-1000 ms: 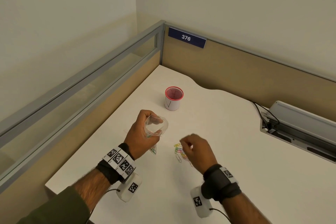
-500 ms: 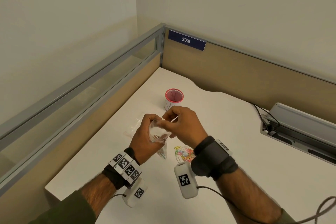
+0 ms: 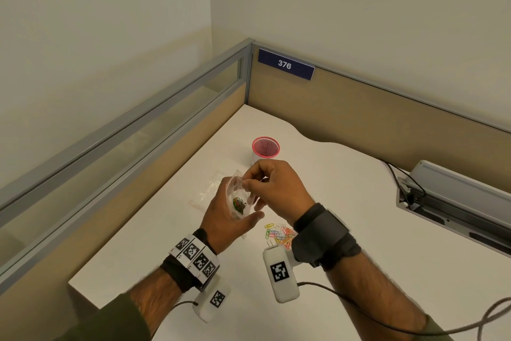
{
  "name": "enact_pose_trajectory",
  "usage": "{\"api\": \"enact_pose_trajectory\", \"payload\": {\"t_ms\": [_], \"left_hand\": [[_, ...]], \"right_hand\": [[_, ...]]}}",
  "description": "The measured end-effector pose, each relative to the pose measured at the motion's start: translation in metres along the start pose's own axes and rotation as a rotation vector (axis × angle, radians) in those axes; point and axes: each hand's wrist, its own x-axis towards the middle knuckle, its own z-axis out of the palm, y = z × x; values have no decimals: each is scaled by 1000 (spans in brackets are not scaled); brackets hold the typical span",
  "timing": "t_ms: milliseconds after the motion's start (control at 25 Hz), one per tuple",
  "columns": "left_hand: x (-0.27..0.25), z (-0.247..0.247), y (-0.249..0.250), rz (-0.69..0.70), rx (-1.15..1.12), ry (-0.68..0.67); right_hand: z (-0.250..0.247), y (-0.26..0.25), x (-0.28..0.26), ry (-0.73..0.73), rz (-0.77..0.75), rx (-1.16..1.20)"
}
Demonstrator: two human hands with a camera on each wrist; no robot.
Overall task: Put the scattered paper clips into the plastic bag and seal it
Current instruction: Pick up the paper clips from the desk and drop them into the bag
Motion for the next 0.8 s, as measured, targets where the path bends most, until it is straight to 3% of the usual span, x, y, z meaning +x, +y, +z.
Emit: {"api": "enact_pose_trajectory", "payload": {"t_ms": [200,280,320,400,480,600,800], "left_hand": [[5,-6,5,75,-31,41],[5,-10,2,77,-53,36],[6,-12,1,74,-67,41],[6,-16,-3,64,-94,55],[6,-19,-6,55,-118,48],[8,-22,-10,53,-151,46],[6,-26,-13,31,-153,38]], "right_hand": [[-10,9,-7,9,-23,64],[-20,25,-6,83,5,157],[-26,42,-5,147,28,142],[-39,91,-1,249,111,-123],[-40,144,-3,142,277,-499],[-15,193,-16,-158,431,-731],[17,202,-10,-140,346,-819]]}}
